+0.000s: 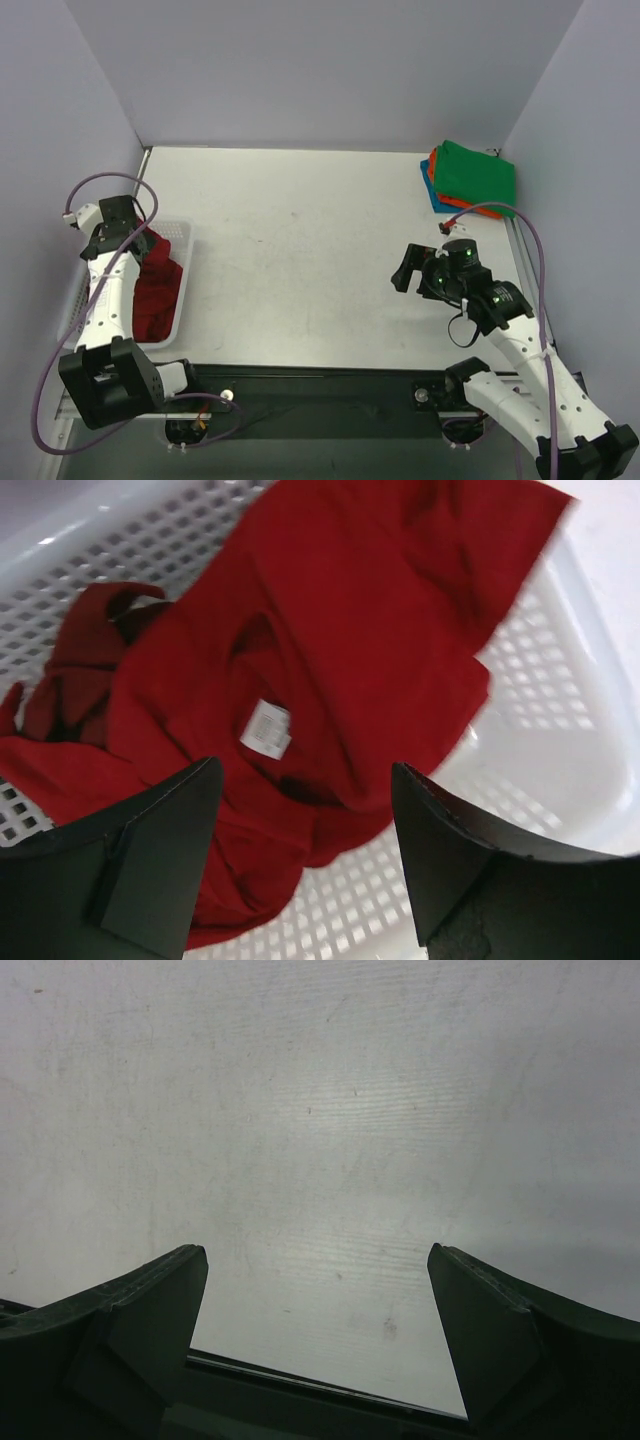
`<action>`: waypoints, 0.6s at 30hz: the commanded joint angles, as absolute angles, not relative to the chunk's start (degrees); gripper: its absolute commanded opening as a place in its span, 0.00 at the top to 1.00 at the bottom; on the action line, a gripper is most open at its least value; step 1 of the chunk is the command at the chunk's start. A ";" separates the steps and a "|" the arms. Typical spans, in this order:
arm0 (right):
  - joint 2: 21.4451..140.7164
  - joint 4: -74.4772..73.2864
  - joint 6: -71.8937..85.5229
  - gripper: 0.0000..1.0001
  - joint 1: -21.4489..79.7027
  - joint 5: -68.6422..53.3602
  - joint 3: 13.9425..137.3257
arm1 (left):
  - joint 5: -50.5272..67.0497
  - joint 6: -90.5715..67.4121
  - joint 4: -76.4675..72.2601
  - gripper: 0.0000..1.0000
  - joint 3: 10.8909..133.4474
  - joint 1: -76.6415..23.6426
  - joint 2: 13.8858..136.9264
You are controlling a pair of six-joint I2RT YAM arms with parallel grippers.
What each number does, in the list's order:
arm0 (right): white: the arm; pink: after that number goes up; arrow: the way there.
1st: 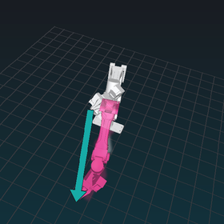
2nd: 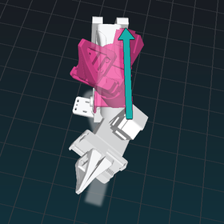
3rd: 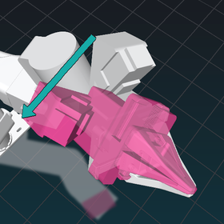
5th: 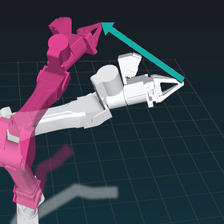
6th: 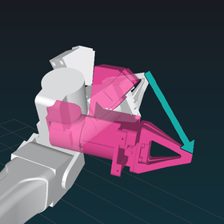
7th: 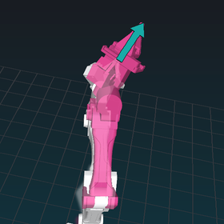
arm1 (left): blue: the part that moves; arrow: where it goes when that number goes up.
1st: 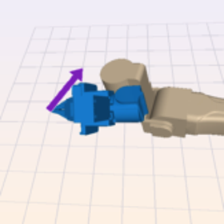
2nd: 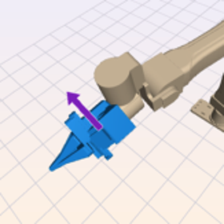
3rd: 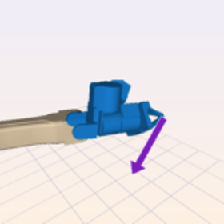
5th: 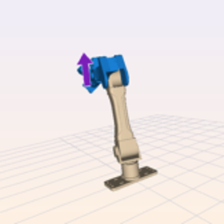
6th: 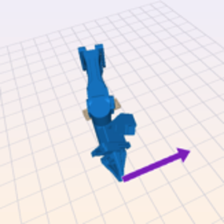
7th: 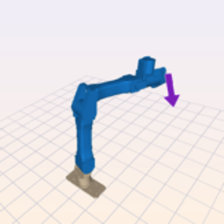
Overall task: Fold and stack the t-shirts
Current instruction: Grab crumpled tshirt from bin with the left arm
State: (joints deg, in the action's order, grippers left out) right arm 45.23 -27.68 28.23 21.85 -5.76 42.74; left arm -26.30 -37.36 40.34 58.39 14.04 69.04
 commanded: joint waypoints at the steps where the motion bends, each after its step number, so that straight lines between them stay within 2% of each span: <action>1: 44.73 -28.39 27.33 0.00 22.24 -6.77 42.19 | -33.49 -39.82 39.82 0.21 61.00 18.10 72.24; 7: 45.96 -28.39 27.42 0.00 22.32 -7.47 41.92 | -30.25 -39.82 37.88 0.23 59.16 24.07 79.36; 11: 45.97 -28.39 27.51 0.00 22.41 -7.12 41.84 | -25.06 -39.38 36.22 0.38 59.50 24.70 83.40; 13: 46.05 -28.30 27.51 0.00 22.41 -7.12 41.66 | -23.30 -39.37 36.91 0.56 60.03 24.70 84.29; 15: 46.05 -28.30 27.51 0.00 22.50 -6.86 41.57 | -21.37 -38.85 36.83 0.82 60.64 24.70 82.71; 16: 46.14 -28.21 27.60 0.00 22.41 -6.86 41.57 | -20.75 -38.15 36.22 0.90 60.56 24.70 81.57; 18: 46.23 -28.21 27.60 0.00 22.41 -6.94 41.57 | -19.26 -37.36 35.77 0.99 60.64 24.79 78.23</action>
